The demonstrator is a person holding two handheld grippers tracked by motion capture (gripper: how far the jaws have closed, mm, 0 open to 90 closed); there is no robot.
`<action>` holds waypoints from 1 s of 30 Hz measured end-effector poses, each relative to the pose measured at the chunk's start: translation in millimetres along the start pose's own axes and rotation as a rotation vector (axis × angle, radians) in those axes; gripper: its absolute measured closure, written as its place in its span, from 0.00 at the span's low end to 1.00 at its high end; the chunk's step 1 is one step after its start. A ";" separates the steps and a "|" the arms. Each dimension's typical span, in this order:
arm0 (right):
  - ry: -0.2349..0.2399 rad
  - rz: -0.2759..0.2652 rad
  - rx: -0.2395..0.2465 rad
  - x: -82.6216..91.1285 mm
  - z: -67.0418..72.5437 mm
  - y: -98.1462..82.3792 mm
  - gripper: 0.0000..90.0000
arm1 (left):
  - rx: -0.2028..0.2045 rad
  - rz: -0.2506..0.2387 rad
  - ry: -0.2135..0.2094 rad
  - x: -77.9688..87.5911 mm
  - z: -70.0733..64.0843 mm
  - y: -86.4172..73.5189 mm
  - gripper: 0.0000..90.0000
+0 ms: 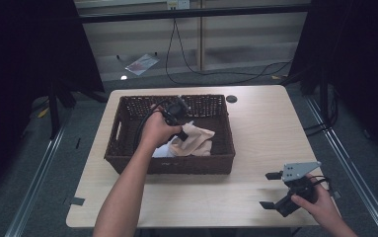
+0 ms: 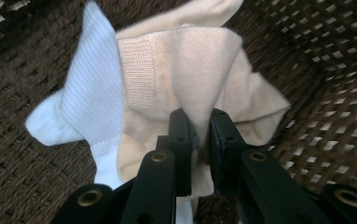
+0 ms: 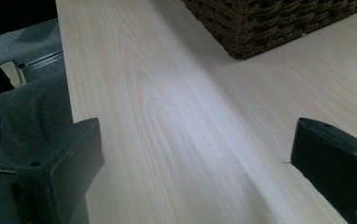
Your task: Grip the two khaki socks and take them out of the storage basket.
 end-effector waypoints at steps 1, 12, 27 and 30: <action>0.000 0.000 -0.001 0.0 0.1 0.0 0.02 | 0.005 -0.007 -0.008 4.4 -1.7 0.6 0.90; -0.003 0.007 -0.001 -0.2 0.2 -0.6 0.02 | 0.004 0.000 -0.052 38.7 -14.6 1.5 0.90; -0.004 0.004 0.002 -1.1 -0.1 -0.3 0.02 | -0.030 0.013 -0.086 71.0 -31.5 -11.0 0.89; -0.002 0.006 0.000 -1.3 0.2 -0.3 0.02 | -0.043 0.009 -0.101 72.8 -36.5 -14.5 0.89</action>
Point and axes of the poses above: each handheld gripper's, and its own axes: x roughly backward along the jaws, y roughly out of its top, z roughly to its left, the point moved 9 cm from there along -x, roughly forward along the jaws, and after that the axes turned 2 degrees about z, right-handed, at the moved point
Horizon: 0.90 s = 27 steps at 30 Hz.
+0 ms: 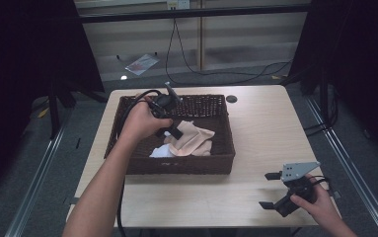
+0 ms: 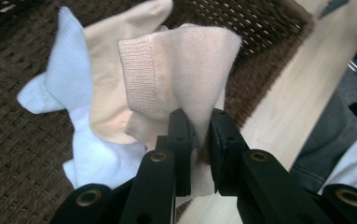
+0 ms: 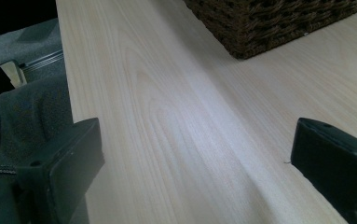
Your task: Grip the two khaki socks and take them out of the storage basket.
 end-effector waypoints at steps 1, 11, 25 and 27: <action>0.001 0.000 0.000 0.0 -0.1 0.0 0.02 | -0.005 0.002 -0.007 0.4 -1.4 -1.2 0.89; 0.004 0.000 -0.002 -0.4 0.4 0.0 0.02 | -0.065 0.016 -0.044 2.3 -20.8 -7.8 0.89; 0.001 0.000 -0.002 -0.2 0.4 -0.1 0.02 | -0.115 0.039 -0.066 -7.4 -41.9 -19.4 0.89; -0.001 0.002 -0.002 0.1 0.1 -0.2 0.02 | -0.129 0.042 -0.065 -8.7 -43.3 -20.7 0.89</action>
Point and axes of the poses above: each handheld gripper's, and its own axes: x roughly backward along the jaws, y roughly out of its top, z roughly to its left, the point moved 9 cm from there along -x, roughly forward along the jaws, and after that the axes turned 2 degrees about z, right-handed, at the moved point
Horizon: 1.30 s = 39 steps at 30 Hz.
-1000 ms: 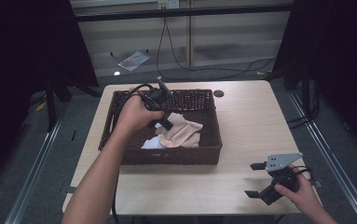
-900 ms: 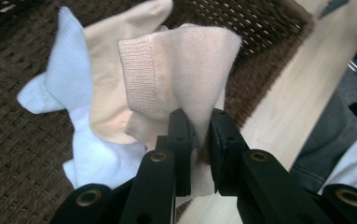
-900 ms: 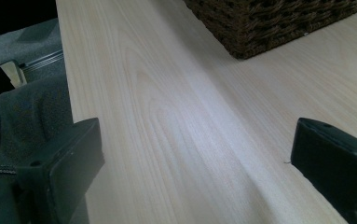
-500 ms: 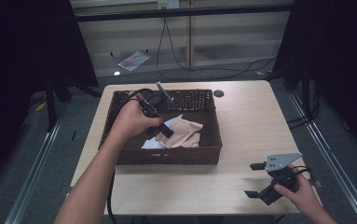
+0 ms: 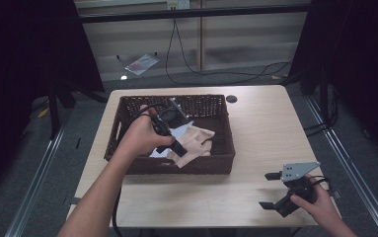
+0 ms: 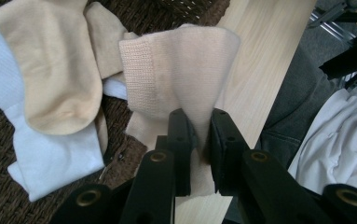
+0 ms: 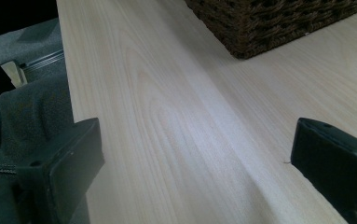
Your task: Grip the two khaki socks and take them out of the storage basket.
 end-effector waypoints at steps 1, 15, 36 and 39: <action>0.000 0.000 0.000 0.0 0.0 0.0 0.02 | -0.002 0.009 -0.001 -0.4 -0.4 -1.1 0.89; 0.004 0.001 -0.004 -0.5 1.2 0.1 0.02 | -0.040 0.024 -0.010 -17.2 -15.3 -5.9 0.89; 0.001 -0.001 0.000 0.0 0.8 0.2 0.02 | -0.055 0.065 -0.034 -51.1 -18.8 -12.4 0.88; 0.002 0.000 -0.001 0.0 0.9 0.1 0.02 | -0.044 0.066 -0.034 -55.5 -19.2 -13.1 0.88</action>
Point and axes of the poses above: each handheld gripper's, and its own axes: x roughly backward along the jaws, y roughly out of its top, z roughly to its left, the point moved 9 cm from there along -x, roughly forward along the jaws, and after that the axes turned 2 degrees about z, right-handed, at the moved point
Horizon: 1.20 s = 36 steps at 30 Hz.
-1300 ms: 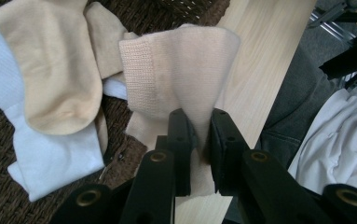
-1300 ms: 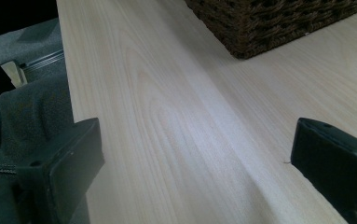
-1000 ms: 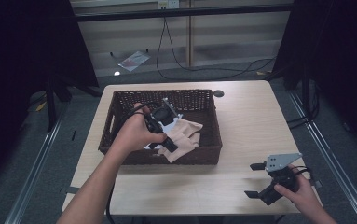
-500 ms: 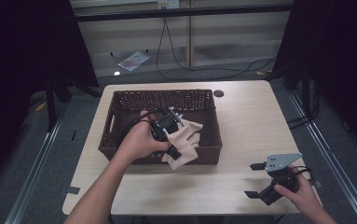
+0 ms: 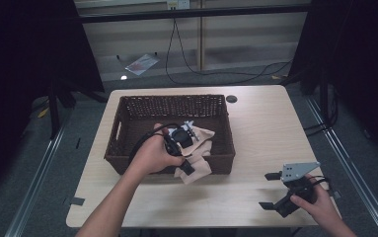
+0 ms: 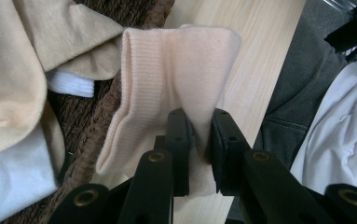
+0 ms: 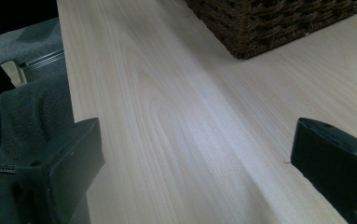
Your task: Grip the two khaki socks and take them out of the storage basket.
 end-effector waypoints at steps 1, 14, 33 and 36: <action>0.000 0.000 0.001 0.0 0.0 0.0 0.02 | -0.009 0.003 0.004 -0.8 0.8 0.0 0.87; -0.001 -0.001 0.003 0.2 -0.4 0.1 0.02 | -0.008 -0.016 -0.009 -0.2 -8.2 2.2 0.52; 0.000 0.000 0.003 0.4 0.0 0.1 0.02 | 0.041 -0.093 0.109 33.4 18.6 33.2 0.24; 0.001 0.001 0.003 0.4 0.3 0.1 0.02 | 0.057 -0.099 0.128 32.0 26.9 37.5 0.21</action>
Point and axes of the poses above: each handheld gripper's, and its own axes: x roughly backward along the jaws, y roughly out of its top, z roughly to its left, the point moved 9 cm from there along -x, roughly forward along the jaws, and after that the axes turned 2 degrees about z, right-handed, at the moved point
